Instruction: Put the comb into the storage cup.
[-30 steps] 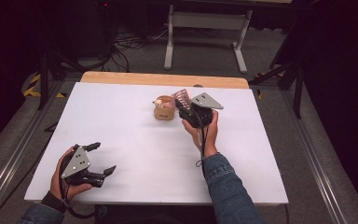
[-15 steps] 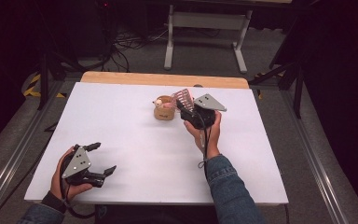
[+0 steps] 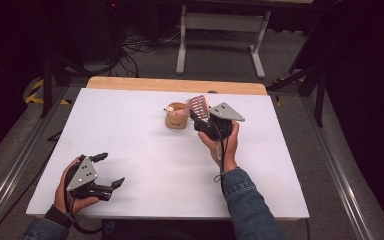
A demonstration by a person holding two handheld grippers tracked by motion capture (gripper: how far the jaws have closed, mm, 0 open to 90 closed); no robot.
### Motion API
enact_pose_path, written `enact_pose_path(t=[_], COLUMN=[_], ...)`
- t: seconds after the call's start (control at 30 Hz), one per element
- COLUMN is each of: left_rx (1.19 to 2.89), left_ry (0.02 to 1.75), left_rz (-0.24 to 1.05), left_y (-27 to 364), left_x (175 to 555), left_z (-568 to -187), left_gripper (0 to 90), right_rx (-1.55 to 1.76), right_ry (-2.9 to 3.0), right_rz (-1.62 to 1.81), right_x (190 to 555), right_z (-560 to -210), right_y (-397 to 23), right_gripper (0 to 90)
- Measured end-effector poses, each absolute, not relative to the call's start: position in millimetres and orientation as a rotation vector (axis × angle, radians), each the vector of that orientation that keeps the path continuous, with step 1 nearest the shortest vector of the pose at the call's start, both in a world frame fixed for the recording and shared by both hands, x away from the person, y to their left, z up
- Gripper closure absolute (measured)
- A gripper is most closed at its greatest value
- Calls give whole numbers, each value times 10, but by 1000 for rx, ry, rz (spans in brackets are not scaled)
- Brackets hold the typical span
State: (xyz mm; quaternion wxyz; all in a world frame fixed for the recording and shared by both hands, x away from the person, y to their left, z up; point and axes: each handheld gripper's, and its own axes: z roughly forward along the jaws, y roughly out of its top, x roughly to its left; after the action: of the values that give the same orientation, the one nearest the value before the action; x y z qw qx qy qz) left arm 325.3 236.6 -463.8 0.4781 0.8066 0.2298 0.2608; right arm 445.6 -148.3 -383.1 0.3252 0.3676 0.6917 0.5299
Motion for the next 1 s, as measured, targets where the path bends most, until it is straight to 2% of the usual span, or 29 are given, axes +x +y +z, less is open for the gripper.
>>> enact_pose_path(t=[1.0], left_rx=[1974], left_ry=[561], left_rz=[637], left_y=[2359], left_x=[3253], left_z=[-4641], left_gripper=[70], right_rx=[974], right_ry=[1818], right_rz=[1380], right_x=[4365], right_z=[-3905], right_y=[-1609], right_gripper=[435])
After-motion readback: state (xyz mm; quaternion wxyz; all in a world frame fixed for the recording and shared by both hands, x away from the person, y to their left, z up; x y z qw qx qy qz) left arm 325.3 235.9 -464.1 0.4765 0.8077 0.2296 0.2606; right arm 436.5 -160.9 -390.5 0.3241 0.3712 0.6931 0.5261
